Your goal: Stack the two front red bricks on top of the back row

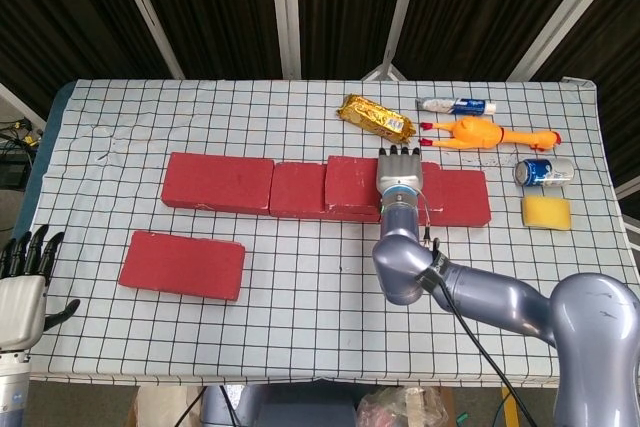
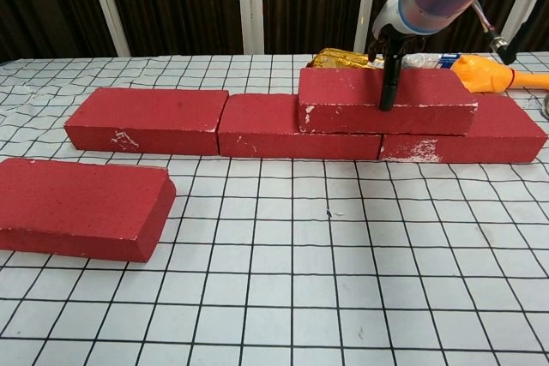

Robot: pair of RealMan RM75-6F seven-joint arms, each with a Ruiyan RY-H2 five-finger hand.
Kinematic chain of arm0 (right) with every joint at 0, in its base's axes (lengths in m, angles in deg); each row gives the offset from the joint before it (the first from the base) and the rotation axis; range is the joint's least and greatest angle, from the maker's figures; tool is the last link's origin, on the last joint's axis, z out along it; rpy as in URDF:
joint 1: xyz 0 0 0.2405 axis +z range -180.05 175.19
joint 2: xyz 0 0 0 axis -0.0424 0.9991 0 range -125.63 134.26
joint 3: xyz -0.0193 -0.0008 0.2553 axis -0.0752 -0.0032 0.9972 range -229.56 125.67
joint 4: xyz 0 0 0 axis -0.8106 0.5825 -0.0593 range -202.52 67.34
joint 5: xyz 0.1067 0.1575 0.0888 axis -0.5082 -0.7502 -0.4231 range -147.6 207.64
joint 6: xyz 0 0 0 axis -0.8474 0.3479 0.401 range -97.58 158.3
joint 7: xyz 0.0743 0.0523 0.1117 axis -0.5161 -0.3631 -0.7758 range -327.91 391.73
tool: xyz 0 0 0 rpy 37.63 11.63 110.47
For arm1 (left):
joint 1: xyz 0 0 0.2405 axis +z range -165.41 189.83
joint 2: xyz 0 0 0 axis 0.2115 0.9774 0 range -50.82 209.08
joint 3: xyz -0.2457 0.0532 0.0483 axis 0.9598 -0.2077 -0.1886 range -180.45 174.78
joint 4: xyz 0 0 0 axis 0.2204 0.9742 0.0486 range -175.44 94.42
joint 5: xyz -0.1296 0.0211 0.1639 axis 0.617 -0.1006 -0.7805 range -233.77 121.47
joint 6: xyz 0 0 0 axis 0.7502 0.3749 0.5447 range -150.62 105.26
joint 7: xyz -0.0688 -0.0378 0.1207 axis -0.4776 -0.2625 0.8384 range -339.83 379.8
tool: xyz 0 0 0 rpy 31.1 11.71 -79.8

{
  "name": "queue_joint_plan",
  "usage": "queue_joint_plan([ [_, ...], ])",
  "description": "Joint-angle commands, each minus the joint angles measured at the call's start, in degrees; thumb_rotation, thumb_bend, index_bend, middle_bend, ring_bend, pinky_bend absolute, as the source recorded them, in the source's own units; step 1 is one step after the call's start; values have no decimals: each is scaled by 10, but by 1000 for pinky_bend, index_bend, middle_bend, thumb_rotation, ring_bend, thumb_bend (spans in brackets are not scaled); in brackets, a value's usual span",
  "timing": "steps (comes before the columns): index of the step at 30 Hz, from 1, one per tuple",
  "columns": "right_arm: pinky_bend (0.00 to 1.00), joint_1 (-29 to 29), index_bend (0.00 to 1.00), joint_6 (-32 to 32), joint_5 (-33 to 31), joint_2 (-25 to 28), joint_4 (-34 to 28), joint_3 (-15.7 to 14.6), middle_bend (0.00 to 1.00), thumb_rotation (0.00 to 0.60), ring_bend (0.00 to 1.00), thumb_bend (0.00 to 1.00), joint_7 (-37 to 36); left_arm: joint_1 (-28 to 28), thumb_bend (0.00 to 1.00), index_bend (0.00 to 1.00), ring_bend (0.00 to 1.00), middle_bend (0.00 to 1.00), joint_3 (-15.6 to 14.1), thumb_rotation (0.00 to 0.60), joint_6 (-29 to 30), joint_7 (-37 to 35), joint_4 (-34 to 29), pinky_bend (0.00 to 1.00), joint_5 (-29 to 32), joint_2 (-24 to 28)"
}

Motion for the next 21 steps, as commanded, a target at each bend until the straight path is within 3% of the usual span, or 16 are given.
queue_joint_plan([
  [1,0,-1,51,5,2,7,-12,5,0,600,0,189,-1,0,0,110,0,0,0,600,1,-1,0,32,0,0],
  [7,0,-9,48,15,4,34,-56,17,0,600,0,190,-10,2,0,110,0,0,1,600,4,-5,-1,32,0,4],
  [11,0,-43,47,18,40,83,-129,28,0,600,0,189,-53,1,0,108,0,0,0,600,0,-10,-1,32,1,6],
  [17,0,-154,47,11,198,174,-262,7,0,600,0,190,-181,-1,0,107,0,0,-5,600,-5,-20,-1,31,-9,11],
  [21,0,-273,47,7,350,250,-356,-23,0,600,0,189,-307,-2,0,103,0,0,-10,600,-5,-29,-2,32,-22,13],
])
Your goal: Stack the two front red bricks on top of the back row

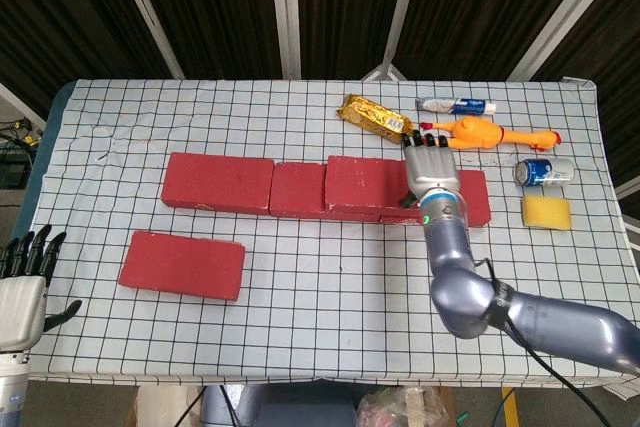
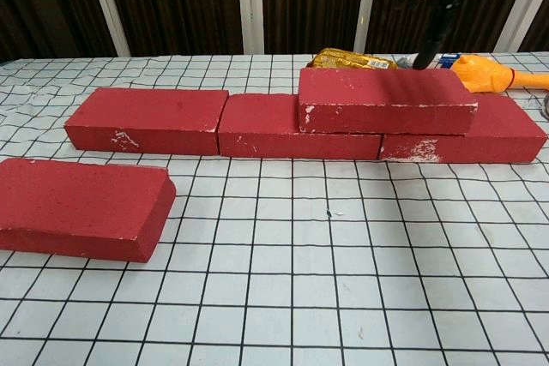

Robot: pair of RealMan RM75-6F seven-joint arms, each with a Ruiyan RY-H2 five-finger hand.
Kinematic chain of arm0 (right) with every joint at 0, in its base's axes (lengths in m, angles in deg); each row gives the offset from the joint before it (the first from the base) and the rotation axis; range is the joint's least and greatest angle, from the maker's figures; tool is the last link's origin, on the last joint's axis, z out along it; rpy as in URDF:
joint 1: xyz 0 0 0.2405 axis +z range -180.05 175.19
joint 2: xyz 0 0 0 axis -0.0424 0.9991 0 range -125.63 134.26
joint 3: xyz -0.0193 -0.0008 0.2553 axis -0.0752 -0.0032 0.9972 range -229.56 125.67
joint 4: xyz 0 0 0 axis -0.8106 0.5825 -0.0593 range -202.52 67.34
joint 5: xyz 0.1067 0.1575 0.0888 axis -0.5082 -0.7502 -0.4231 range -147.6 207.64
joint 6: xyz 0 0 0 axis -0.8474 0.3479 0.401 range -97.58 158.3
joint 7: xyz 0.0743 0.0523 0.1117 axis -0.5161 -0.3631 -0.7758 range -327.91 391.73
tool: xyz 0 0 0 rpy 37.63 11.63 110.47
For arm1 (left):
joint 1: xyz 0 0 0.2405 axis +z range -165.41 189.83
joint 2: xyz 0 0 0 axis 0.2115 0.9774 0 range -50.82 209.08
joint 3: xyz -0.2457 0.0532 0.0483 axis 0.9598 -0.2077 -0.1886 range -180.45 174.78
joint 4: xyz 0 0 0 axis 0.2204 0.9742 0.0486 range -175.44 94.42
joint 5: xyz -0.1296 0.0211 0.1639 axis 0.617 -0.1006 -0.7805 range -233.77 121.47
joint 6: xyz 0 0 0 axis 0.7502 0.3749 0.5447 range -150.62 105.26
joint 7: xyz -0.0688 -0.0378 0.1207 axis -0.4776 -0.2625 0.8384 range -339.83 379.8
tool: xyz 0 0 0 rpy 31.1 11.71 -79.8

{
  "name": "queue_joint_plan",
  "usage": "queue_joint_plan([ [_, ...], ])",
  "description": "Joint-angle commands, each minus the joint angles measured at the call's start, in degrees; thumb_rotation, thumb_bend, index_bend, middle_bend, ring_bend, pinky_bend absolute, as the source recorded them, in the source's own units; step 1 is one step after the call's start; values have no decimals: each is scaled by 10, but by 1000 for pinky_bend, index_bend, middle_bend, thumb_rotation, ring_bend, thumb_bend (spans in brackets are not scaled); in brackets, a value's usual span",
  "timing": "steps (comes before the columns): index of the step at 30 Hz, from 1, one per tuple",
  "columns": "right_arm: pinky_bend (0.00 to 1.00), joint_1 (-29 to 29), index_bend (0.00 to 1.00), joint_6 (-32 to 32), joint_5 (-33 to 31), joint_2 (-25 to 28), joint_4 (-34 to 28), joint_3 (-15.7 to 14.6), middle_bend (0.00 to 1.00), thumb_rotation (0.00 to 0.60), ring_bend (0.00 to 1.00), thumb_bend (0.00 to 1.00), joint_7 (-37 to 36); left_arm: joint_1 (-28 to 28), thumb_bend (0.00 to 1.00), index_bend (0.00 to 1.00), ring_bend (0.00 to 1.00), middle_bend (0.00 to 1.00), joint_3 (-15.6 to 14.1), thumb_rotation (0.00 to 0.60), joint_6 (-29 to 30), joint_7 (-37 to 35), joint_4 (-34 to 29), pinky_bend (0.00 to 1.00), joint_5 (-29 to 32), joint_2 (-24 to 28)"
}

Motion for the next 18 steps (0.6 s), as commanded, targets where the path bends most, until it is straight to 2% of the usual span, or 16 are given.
queue_joint_plan([
  [1,0,-173,47,-4,207,113,-141,-49,0,600,0,189,-174,-2,0,102,0,0,-7,600,-4,-7,-3,32,-11,1],
  [2,0,-237,48,1,293,141,-183,-74,0,600,0,189,-225,-3,0,101,0,0,-11,600,-8,-9,-4,32,-17,0],
  [3,0,-279,48,0,375,155,-196,-93,0,600,0,190,-268,-4,0,100,0,0,-13,600,-9,-9,-4,32,-20,1],
  [4,0,-316,47,2,448,161,-198,-112,0,600,0,190,-306,-4,0,100,0,0,-14,600,-10,-9,-4,32,-22,0],
  [8,0,-411,47,41,664,160,-169,-189,0,600,0,190,-404,-5,0,98,0,0,-17,600,-10,-2,-4,34,-28,-5],
  [12,0,-471,47,96,792,141,-132,-249,0,600,0,189,-457,-5,0,96,0,0,-19,600,-11,-2,-9,48,-33,-10],
  [18,0,-525,47,156,873,103,-91,-300,0,600,0,190,-494,-16,0,84,0,0,-24,600,-34,-8,-31,36,-36,-3],
])
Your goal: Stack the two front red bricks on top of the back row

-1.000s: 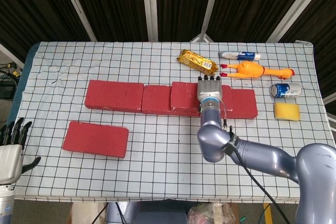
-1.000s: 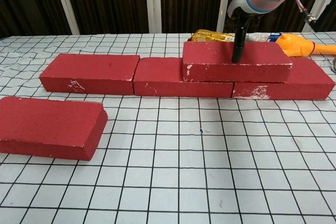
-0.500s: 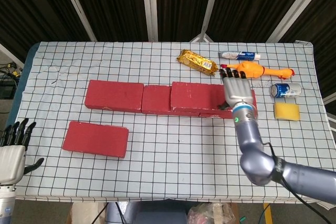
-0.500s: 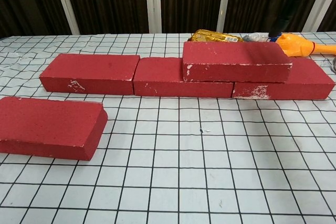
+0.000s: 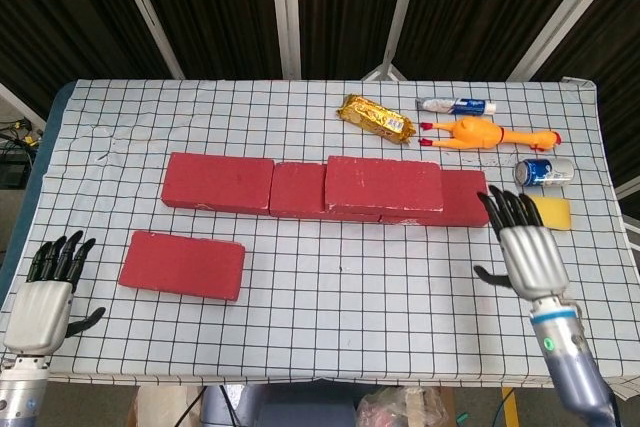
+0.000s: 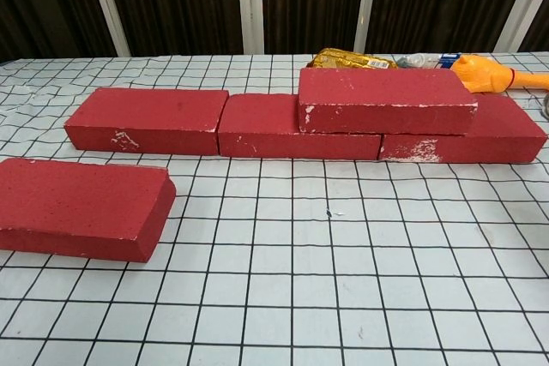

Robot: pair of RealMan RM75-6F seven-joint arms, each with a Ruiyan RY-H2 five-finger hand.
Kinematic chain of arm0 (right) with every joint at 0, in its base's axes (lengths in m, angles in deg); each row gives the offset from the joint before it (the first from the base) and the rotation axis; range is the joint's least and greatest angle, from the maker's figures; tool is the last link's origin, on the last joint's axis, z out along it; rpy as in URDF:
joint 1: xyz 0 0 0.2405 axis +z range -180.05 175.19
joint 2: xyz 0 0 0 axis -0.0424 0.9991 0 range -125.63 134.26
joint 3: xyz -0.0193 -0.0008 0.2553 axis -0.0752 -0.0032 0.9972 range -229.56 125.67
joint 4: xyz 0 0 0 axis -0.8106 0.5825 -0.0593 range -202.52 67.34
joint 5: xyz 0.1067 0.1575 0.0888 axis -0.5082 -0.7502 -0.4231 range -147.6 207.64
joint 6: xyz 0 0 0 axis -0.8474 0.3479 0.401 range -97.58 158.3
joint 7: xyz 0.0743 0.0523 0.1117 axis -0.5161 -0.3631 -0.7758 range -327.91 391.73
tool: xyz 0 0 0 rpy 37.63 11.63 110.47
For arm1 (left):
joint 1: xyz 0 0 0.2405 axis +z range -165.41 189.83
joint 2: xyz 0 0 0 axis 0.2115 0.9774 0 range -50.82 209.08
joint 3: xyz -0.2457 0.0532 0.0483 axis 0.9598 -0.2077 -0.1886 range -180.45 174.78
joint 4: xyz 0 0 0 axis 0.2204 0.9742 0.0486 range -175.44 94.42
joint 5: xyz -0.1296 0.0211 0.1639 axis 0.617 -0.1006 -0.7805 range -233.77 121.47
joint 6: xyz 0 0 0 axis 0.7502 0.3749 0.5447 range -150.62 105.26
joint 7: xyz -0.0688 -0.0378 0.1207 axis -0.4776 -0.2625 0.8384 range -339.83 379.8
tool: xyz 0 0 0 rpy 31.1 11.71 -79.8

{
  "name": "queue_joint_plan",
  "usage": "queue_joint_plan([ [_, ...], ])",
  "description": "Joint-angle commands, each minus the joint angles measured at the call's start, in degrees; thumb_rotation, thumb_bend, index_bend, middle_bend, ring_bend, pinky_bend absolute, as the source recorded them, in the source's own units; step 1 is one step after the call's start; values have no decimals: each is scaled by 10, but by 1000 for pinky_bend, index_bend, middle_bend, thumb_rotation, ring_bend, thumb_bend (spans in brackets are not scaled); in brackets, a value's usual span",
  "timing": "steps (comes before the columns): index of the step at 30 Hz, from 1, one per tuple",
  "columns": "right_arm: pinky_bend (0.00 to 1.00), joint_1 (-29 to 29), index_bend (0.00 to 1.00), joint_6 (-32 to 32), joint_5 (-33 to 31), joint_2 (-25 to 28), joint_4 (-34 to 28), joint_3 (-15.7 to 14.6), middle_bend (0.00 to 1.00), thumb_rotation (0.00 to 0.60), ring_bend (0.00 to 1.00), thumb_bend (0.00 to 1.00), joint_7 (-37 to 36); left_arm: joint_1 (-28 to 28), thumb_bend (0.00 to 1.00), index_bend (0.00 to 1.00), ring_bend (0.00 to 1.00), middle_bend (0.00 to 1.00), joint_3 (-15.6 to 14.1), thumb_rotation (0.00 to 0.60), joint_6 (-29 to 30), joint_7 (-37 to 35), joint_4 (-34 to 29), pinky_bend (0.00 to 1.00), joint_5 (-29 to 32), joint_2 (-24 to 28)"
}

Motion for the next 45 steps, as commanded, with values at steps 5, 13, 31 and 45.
queue_joint_plan([
  [5,0,-115,47,89,102,-34,44,-97,0,600,0,189,-81,-63,0,59,0,0,13,600,-126,69,-100,32,72,52],
  [13,0,-119,47,86,83,-29,46,-89,0,600,0,190,-90,-167,0,26,0,0,46,600,-279,153,-194,28,246,118],
  [31,0,-117,47,59,44,-17,29,-83,0,600,0,189,-81,-364,0,7,0,0,54,600,-307,304,-191,13,540,69],
  [45,0,-114,47,50,24,-21,21,-77,0,600,0,190,-65,-393,0,7,0,0,13,600,-286,283,-144,13,533,36],
])
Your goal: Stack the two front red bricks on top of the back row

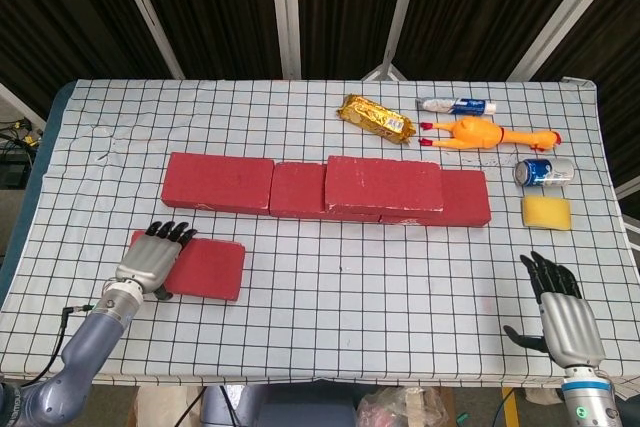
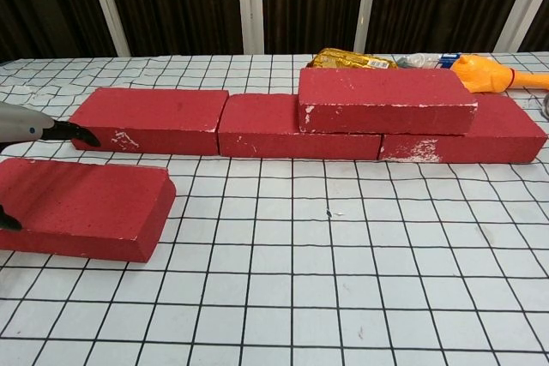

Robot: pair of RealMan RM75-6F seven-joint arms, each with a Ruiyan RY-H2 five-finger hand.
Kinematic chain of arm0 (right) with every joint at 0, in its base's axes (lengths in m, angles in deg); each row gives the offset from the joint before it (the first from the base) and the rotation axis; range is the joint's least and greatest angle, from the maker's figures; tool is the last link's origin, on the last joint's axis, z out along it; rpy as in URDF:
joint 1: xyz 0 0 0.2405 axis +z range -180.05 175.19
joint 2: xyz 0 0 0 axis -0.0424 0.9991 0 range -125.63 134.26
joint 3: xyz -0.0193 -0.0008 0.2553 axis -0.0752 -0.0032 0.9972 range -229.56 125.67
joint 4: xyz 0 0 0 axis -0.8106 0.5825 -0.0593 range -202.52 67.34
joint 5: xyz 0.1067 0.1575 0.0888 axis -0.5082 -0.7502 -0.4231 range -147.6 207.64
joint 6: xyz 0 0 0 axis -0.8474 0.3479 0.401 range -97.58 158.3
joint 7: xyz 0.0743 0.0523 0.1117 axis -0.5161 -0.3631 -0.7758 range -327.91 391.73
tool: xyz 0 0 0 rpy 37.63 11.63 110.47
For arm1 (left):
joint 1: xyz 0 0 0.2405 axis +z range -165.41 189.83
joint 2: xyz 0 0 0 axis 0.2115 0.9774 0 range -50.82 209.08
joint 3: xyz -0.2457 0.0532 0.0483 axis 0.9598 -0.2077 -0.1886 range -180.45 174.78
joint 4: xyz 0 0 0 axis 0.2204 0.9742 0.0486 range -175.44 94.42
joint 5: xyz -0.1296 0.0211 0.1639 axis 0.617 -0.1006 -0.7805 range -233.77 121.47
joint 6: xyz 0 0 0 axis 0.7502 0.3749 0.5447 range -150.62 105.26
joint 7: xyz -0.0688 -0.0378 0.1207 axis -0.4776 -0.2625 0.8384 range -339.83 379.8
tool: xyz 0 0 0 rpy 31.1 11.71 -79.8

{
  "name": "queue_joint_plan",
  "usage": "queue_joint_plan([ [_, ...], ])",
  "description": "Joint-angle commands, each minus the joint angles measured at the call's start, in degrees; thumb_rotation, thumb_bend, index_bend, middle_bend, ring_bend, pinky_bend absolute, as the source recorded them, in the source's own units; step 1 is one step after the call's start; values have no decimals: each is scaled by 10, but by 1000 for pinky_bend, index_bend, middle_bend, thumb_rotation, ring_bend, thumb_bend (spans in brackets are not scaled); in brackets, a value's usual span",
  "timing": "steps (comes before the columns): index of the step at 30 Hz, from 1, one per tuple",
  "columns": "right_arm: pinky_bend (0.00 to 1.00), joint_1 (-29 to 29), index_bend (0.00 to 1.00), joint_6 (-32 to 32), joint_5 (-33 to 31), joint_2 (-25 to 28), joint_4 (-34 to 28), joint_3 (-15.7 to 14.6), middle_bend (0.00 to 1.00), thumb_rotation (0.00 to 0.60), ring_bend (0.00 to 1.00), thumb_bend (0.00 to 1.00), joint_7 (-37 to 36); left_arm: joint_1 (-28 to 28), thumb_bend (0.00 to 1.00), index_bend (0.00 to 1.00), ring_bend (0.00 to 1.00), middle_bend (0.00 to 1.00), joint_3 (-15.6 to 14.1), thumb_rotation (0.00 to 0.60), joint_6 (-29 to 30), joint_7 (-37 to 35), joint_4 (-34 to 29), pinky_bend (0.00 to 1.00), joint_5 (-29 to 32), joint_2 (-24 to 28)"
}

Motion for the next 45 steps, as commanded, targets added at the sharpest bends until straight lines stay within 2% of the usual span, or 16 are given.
queue_joint_plan([
  [1,0,1,47,-3,-2,0,-1,-1,0,600,0,189,2,0,0,7,0,0,-9,600,-3,-17,16,13,-12,-7],
  [11,0,1,47,-3,-18,-5,-5,3,0,600,0,190,19,-5,0,7,0,0,-30,600,-18,-53,50,13,-31,-16],
  [26,0,3,47,-4,-30,-11,-10,5,0,600,0,190,36,-23,0,7,0,0,-47,600,-29,-65,89,14,-17,-33],
  [31,0,2,47,-1,-29,-13,-11,5,0,600,0,190,38,-24,0,37,1,1,-48,600,-19,-72,97,54,-30,-39],
  [36,0,2,47,-5,-29,-11,-12,3,0,600,0,190,36,-21,0,104,36,78,-51,600,-5,-75,103,95,-45,-45],
  [39,0,4,47,-11,-35,-9,-13,4,0,600,0,189,33,-24,0,129,38,118,-55,600,-4,-66,109,96,-34,-48],
  [45,0,5,47,-11,-42,-8,-15,6,0,600,0,189,35,-31,0,152,38,139,-53,600,-2,-61,111,96,-21,-55],
])
